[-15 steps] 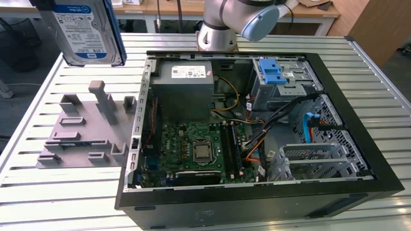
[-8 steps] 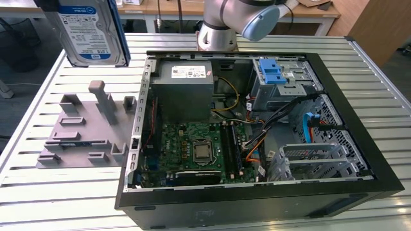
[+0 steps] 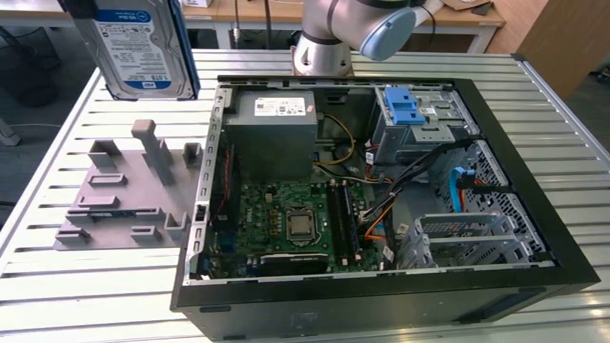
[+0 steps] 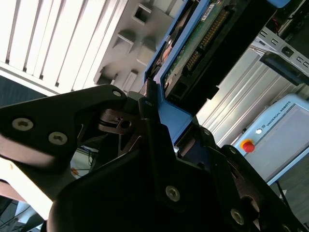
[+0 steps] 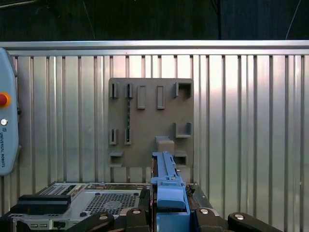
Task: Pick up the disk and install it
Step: 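Pick up the disk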
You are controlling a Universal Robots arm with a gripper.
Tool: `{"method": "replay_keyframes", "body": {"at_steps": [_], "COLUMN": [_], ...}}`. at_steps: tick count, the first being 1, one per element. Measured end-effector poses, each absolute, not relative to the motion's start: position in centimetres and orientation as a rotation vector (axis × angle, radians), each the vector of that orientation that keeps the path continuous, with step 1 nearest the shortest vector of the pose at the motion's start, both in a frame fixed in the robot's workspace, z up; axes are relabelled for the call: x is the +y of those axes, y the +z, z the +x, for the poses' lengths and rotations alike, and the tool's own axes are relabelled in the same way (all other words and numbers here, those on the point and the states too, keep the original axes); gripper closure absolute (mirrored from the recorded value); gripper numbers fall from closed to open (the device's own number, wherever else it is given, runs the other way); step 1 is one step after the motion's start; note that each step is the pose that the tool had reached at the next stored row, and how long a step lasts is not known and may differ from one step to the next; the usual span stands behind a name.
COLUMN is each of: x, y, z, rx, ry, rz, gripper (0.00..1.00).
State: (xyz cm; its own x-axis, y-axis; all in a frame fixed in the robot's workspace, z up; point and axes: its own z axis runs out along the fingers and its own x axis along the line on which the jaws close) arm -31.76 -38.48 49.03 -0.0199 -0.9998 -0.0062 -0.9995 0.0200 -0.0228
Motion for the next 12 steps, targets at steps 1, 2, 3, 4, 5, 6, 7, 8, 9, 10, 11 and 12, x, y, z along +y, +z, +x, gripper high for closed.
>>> {"method": "replay_keyframes", "body": {"at_steps": [1, 2, 3, 4, 5, 6, 7, 8, 9, 10, 11, 12], "x": [-38.5, -38.5, -38.6, -38.6, -38.6, -38.7, -38.7, -38.8, -38.8, -38.8, -38.9, -38.9], "y": [49.0, 49.0, 49.0, 49.0, 49.0, 49.0, 49.0, 49.0, 49.0, 49.0, 49.0, 49.0], "z": [-31.6, -31.5, -31.4, -31.3, -31.1, -31.0, -30.9, -30.8, -30.7, -30.6, -30.5, -30.4], "rx": [2.229, 2.229, 2.229, 2.229, 2.229, 2.229, 2.229, 2.229, 2.229, 2.229, 2.229, 2.229], "ry": [-0.019, -0.018, -0.018, -0.019, -0.018, -0.018, -0.019, -0.019, -0.018, -0.019, -0.019, -0.018], "rz": [-2.185, -2.185, -2.185, -2.185, -2.185, -2.185, -2.185, -2.185, -2.185, -2.185, -2.185, -2.185], "gripper": [0.64, 0.64, 0.64, 0.64, 0.64, 0.64, 0.64, 0.64, 0.64, 0.64, 0.64, 0.64]}}
